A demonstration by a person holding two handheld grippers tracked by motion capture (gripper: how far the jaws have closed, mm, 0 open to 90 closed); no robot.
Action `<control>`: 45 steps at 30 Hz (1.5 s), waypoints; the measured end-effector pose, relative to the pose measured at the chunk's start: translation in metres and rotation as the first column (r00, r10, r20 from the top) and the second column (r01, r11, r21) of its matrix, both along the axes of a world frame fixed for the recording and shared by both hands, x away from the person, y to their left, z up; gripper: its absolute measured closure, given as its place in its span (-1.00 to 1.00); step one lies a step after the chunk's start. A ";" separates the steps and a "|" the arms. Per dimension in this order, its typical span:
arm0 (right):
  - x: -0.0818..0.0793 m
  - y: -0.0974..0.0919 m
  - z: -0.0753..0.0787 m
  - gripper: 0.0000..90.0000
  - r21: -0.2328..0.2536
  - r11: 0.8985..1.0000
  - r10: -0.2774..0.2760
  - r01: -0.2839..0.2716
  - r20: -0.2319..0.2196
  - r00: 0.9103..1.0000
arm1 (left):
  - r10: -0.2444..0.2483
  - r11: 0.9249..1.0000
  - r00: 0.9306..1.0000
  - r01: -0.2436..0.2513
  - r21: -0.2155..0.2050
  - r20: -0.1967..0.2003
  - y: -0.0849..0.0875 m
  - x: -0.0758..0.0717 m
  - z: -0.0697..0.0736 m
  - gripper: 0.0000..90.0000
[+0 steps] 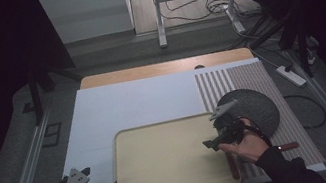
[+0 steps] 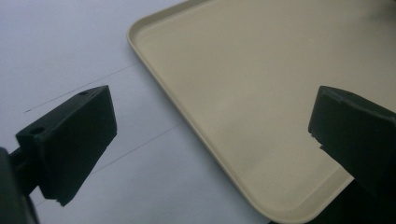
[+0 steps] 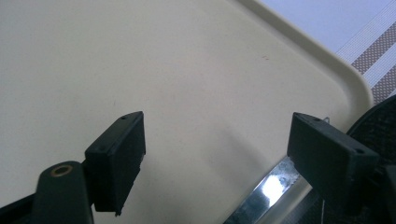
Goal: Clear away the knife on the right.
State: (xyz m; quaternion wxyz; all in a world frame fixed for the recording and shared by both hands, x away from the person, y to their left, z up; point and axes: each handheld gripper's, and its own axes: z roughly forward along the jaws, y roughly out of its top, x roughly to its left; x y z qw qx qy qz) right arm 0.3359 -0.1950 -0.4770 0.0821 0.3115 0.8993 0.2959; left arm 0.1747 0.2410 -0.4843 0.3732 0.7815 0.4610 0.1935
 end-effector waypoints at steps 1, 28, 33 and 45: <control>0.000 -0.001 0.000 -0.61 0.002 1.000 -0.001 0.001 -0.004 1.000 | 0.000 1.000 1.000 0.000 0.000 0.000 0.000 0.000 0.000 -0.98; -0.011 -0.022 0.013 -0.80 0.012 0.999 -0.042 0.042 0.048 0.998 | 0.003 1.000 1.000 -0.003 0.004 0.001 0.000 0.000 0.000 -0.98; -0.014 -0.032 0.016 -0.80 0.026 0.998 -0.058 0.057 0.057 0.997 | 0.009 1.000 1.000 -0.009 -0.006 -0.003 0.001 0.000 0.000 -0.99; -0.025 -0.053 0.023 -0.81 0.052 0.994 -0.095 0.091 0.073 0.993 | 0.028 0.999 1.000 -0.028 -0.043 -0.005 0.005 -0.001 0.000 -1.00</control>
